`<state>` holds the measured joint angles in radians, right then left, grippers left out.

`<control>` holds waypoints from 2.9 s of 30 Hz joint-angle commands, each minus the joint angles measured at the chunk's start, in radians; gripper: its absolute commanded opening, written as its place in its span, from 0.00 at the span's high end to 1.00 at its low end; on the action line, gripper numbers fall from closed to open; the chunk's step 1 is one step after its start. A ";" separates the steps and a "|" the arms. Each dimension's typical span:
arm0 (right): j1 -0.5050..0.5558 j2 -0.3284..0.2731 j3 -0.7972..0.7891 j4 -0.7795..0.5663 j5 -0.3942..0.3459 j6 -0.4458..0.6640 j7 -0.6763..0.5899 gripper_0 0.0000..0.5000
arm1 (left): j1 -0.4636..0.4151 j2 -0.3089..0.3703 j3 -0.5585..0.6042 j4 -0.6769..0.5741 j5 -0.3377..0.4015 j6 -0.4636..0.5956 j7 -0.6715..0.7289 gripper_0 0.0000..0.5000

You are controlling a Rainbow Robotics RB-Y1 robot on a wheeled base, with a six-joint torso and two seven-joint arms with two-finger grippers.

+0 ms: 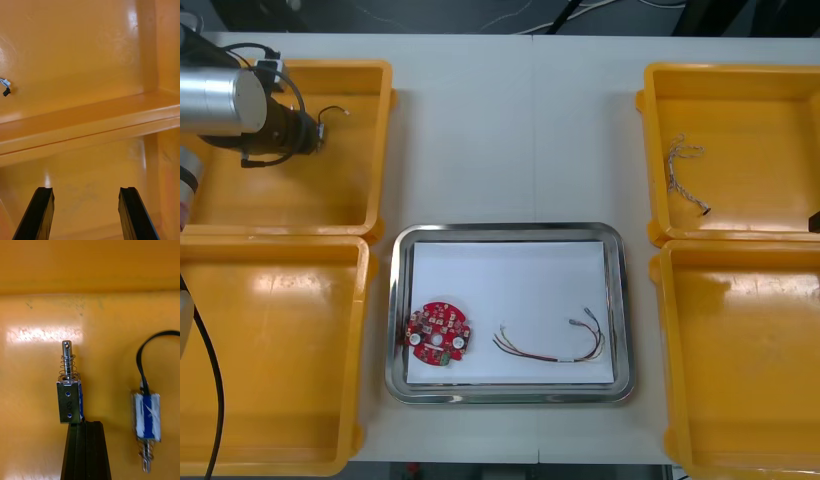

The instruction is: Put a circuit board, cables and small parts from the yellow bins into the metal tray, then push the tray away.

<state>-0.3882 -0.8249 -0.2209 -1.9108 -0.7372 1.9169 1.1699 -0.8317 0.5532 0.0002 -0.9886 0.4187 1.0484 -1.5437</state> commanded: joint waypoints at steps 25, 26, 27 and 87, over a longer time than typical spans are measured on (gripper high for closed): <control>-0.276 -0.042 0.357 0.335 0.065 -0.407 0.051 0.00 | 0.384 0.087 0.106 -0.561 0.132 0.283 -0.108 1.00; -0.281 -0.042 0.364 0.343 0.064 -0.417 0.051 0.00 | 0.384 0.088 0.106 -0.561 0.134 0.283 -0.108 1.00; -0.290 -0.039 0.374 0.358 0.061 -0.435 0.051 0.00 | 0.384 0.091 0.106 -0.561 0.137 0.283 -0.108 1.00; -0.271 0.135 0.557 0.558 0.105 -0.662 0.125 0.48 | 0.189 0.129 0.004 -0.358 0.153 0.271 -0.085 0.13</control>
<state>-0.6929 -0.6985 0.3187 -1.3442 -0.6446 1.2655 1.2557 -0.6021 0.6422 0.0254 -1.3406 0.5752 1.3311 -1.5454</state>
